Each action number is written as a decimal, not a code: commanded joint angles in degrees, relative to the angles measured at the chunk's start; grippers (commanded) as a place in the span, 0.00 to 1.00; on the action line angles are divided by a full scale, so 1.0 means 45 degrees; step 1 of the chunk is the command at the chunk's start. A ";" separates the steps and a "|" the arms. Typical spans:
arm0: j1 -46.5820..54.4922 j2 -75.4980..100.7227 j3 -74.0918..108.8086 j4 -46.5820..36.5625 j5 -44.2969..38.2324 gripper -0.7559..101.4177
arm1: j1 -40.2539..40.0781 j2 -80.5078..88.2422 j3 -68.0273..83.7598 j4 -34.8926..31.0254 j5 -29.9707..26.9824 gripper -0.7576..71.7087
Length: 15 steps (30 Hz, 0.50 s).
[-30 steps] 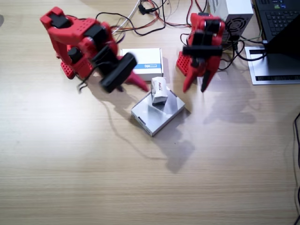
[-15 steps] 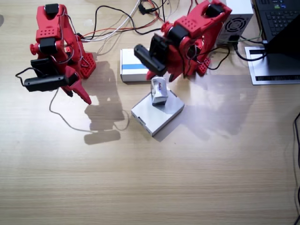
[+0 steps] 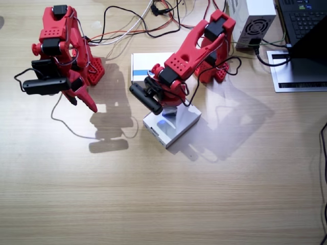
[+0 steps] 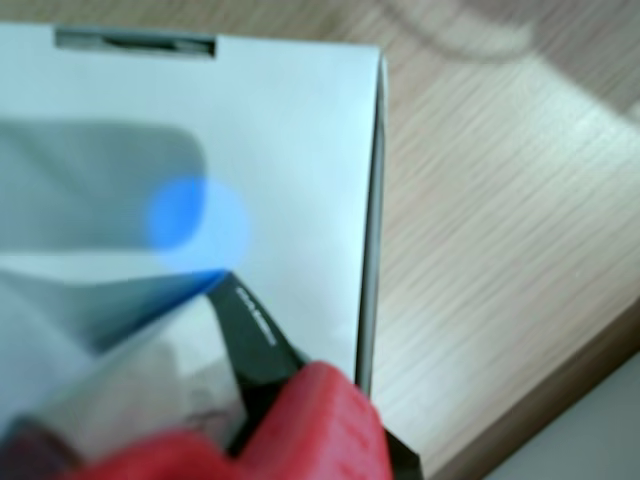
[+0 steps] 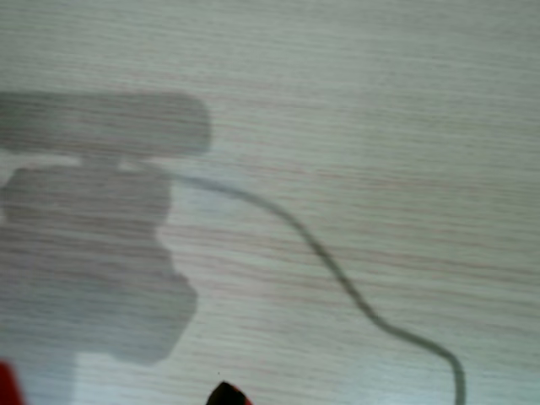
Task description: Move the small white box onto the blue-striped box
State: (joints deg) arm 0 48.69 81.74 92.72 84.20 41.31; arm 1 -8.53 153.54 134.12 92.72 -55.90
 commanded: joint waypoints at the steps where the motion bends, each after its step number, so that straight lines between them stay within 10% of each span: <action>1: 0.1348 0.2266 -0.0312 0.1465 -0.0176 0.14 | -0.0234 0.0527 -0.0078 0.0020 -0.0020 0.69; 15: 1.0176 0.3320 0.1094 0.0430 -0.4180 0.21 | -0.1309 0.0566 -0.0488 -0.0254 0.1113 0.69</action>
State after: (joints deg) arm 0 88.77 98.09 95.71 89.91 24.87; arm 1 -11.69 154.60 134.12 92.37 -51.50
